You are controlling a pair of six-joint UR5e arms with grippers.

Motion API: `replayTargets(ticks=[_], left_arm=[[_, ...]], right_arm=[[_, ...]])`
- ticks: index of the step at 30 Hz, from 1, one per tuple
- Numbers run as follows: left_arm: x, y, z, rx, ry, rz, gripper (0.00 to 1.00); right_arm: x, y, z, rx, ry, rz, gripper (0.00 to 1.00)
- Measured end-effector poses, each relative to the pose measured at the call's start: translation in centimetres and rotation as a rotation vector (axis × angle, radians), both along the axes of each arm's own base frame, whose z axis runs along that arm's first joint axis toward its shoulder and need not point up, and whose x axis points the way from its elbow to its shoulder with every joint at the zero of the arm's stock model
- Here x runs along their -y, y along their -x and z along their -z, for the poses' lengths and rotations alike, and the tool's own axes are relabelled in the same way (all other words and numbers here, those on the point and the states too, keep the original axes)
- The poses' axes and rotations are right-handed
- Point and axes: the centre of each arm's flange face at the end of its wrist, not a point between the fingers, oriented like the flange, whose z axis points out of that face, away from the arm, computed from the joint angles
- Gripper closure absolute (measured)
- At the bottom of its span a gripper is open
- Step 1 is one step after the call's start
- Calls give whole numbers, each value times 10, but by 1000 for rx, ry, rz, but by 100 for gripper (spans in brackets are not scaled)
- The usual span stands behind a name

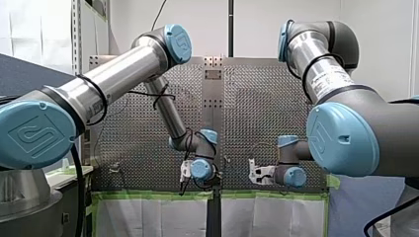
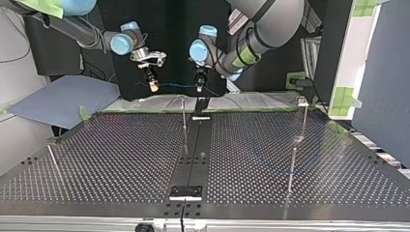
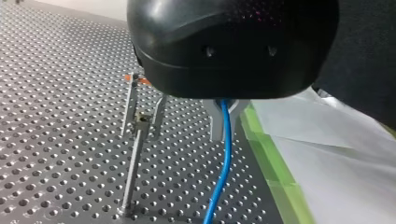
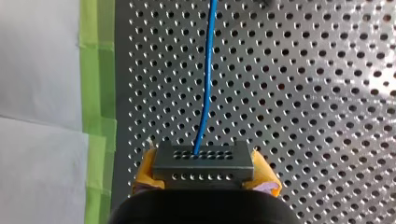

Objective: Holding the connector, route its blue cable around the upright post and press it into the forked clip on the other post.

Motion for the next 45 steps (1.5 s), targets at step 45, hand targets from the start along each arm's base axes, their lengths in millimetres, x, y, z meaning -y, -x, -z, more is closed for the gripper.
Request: replayTargets(ticks=[45], left_arm=[[-2,-44,8,-35,42,-11,100]], right_arm=[[45,25,-11,33,30,62,100]])
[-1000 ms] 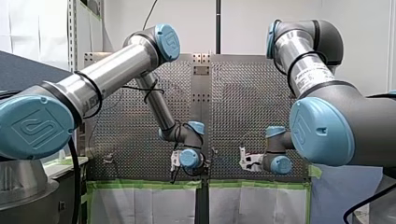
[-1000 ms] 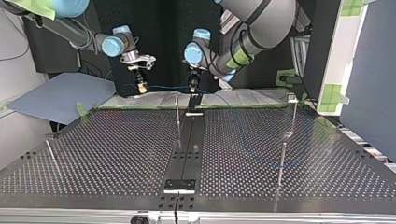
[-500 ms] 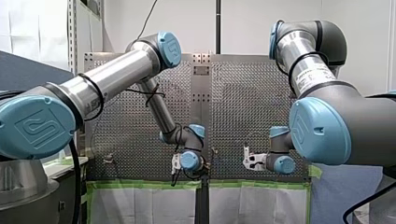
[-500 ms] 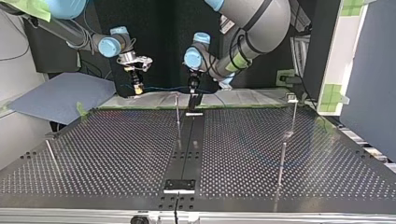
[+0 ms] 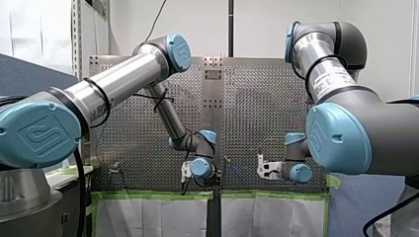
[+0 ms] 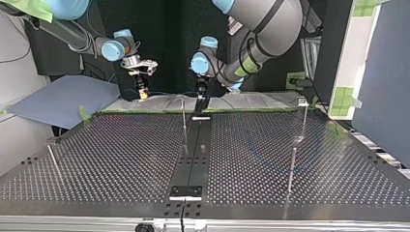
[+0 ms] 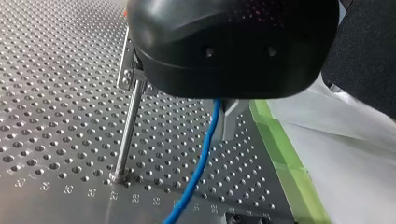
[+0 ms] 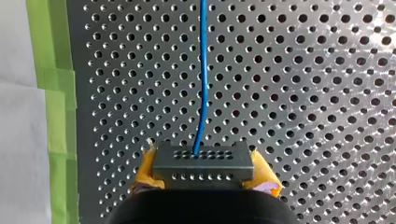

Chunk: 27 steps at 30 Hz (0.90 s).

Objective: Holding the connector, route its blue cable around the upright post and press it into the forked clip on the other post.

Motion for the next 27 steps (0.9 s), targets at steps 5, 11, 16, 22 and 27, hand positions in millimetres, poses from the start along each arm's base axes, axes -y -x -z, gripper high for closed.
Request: replayTargets(ticks=[5,11,16,22,27], left_arm=[[0,-2,-2,-8,-14,-9,100],[-1,-3,-5,-14,-21,-14,100],[3,-10,-12,-11,-17,-17,100],[10,-21,-22,0,-8,-16,100],[13,-28,-28,15,4,-17,100]], right_arm=[[1,-1,-1,0,0,-7,100],[2,-1,-1,4,2,-8,100],[4,-1,-2,7,5,-8,100],[7,0,-3,8,7,-4,100],[9,3,-3,7,8,3,100]])
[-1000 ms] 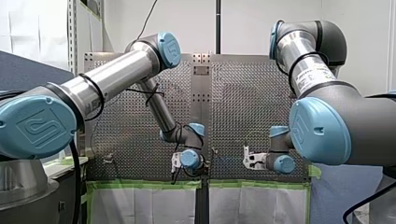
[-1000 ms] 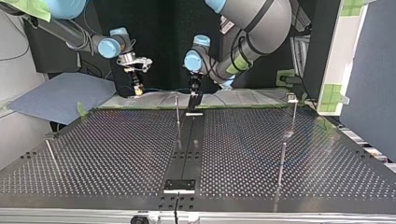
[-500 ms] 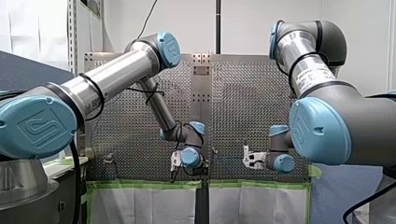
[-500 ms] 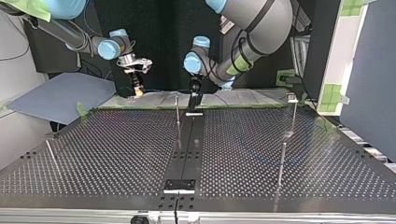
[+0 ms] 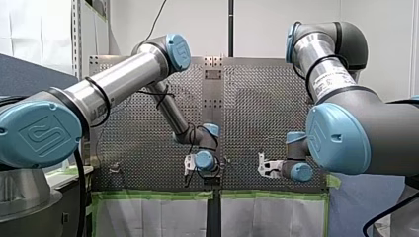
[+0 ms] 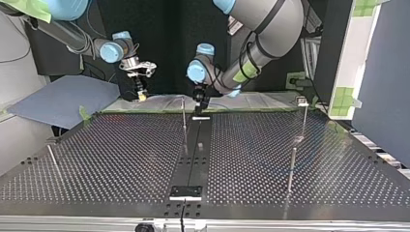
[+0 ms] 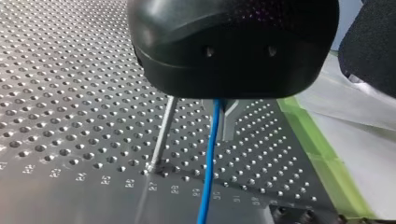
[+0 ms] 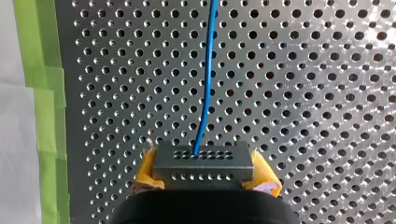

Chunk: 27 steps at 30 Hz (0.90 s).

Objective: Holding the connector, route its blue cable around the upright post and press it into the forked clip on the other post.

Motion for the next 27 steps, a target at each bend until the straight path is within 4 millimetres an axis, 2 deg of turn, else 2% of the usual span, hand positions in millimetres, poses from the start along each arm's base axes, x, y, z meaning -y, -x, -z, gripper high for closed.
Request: replayTargets(ticks=[11,27], left_arm=[[2,-24,-15,11,19,9,100],[-10,-47,-21,-10,55,29,100]], right_arm=[[8,12,-1,-1,2,29,100],[24,26,-5,7,9,79,100]])
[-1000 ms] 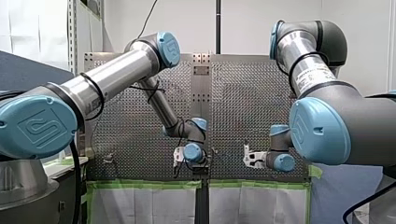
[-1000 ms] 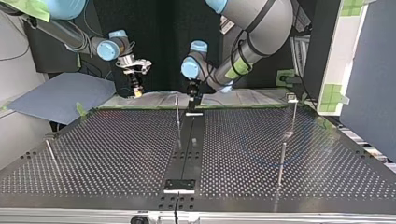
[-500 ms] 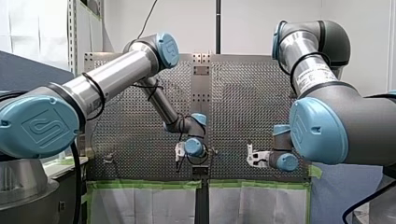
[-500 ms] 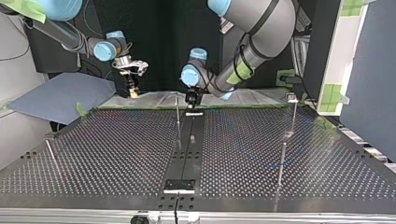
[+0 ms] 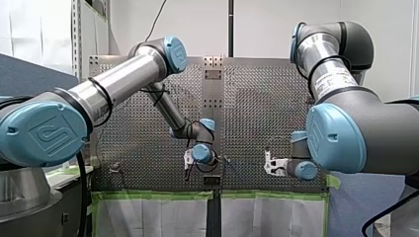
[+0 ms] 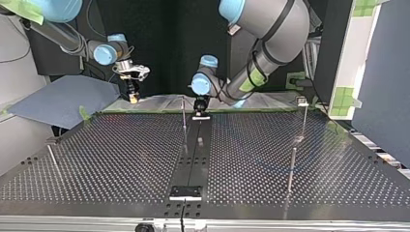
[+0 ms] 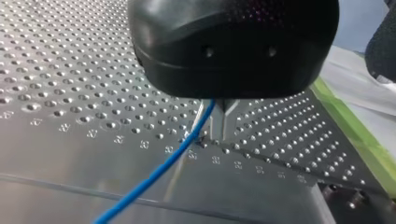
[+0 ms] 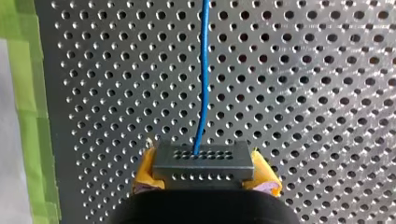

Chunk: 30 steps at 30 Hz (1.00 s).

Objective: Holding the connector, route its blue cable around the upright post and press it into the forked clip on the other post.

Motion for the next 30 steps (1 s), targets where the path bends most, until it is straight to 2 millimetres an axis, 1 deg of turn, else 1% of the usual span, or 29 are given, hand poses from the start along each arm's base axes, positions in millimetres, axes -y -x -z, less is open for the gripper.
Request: replayTargets(ticks=[11,24,30], left_arm=[[-13,-13,-2,-13,15,-11,100],[-22,-22,-3,-18,45,-23,100],[-25,-25,-4,-19,48,-25,100]], right_arm=[[11,10,-3,0,13,43,100],[37,17,-15,10,47,90,100],[46,19,-20,13,58,97,100]])
